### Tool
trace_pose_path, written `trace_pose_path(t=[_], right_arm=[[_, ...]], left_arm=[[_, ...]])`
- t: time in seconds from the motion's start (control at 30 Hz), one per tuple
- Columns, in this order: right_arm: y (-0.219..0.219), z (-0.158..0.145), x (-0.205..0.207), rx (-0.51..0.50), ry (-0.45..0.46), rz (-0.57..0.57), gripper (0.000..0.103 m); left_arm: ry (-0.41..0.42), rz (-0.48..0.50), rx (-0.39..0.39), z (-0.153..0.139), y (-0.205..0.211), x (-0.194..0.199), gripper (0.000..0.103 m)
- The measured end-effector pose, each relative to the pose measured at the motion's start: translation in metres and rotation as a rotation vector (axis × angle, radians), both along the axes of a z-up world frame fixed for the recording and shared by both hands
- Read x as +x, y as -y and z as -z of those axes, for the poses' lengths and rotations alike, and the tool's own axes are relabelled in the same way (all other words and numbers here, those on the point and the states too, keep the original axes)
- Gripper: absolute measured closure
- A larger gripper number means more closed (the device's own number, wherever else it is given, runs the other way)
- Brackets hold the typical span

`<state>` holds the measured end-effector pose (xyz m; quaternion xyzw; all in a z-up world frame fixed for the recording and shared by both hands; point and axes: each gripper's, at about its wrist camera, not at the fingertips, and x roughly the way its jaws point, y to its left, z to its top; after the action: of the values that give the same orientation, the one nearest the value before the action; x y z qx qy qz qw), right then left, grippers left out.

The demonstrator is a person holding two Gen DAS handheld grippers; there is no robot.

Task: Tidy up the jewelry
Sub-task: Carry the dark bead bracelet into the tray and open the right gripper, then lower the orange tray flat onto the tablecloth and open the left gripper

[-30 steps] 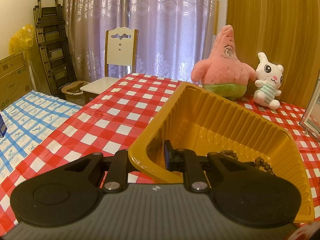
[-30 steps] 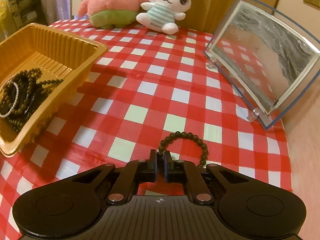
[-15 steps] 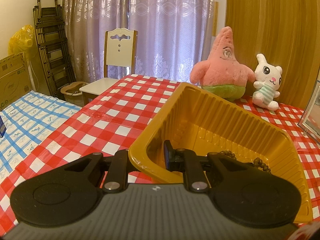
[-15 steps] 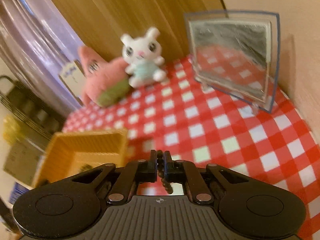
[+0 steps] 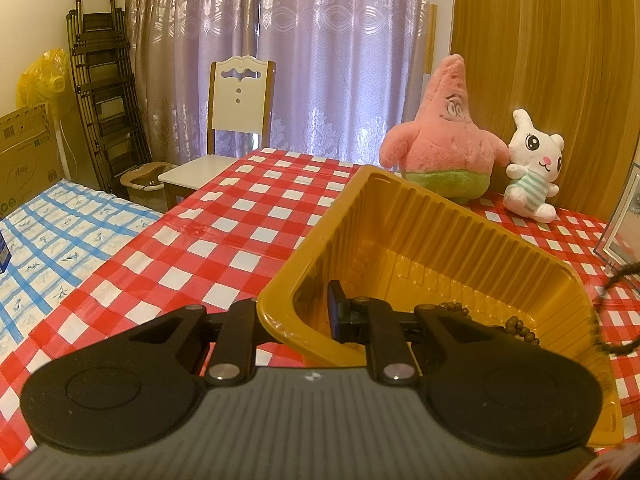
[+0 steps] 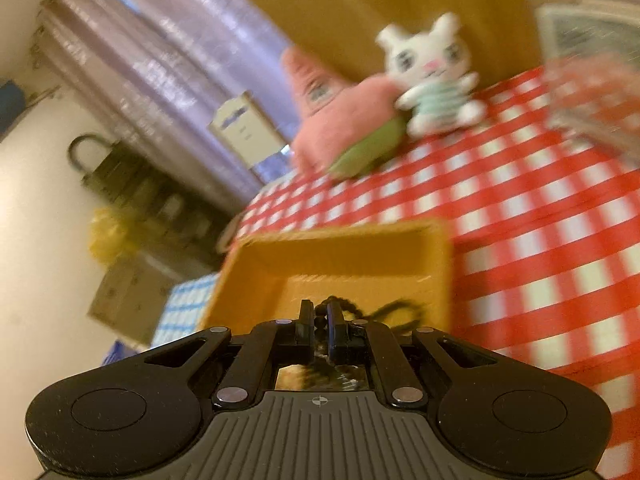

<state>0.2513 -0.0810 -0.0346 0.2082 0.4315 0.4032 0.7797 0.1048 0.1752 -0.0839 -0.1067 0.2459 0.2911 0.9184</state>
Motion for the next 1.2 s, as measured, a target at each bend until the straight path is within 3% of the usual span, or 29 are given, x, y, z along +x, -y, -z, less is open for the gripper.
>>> trace_pose_path(t=[0.2, 0.37, 0.57, 0.73, 1.2], right_arm=[[-0.057, 0.012, -0.002, 0.046, -0.056, -0.087, 0.097], [-0.079, 0.024, 0.008, -0.065, 0.006, -0.036, 0.097], [-0.063, 0.029, 0.014, -0.119, 0.036, 0.059, 0.093], [-0.035, 0.029, 0.013, -0.198, 0.07, 0.14, 0.061], [0.024, 0.037, -0.027, -0.375, 0.069, 0.225, 0.057]], left_arm=[[0.004, -0.002, -0.005, -0.003, 0.002, 0.001, 0.087], [0.006, 0.002, -0.007, -0.004, 0.002, 0.002, 0.087], [0.002, 0.0, -0.011, -0.002, 0.001, 0.002, 0.087], [0.003, 0.004, -0.011, -0.002, 0.001, 0.003, 0.087], [-0.004, 0.006, -0.01, 0.001, -0.001, 0.004, 0.087]])
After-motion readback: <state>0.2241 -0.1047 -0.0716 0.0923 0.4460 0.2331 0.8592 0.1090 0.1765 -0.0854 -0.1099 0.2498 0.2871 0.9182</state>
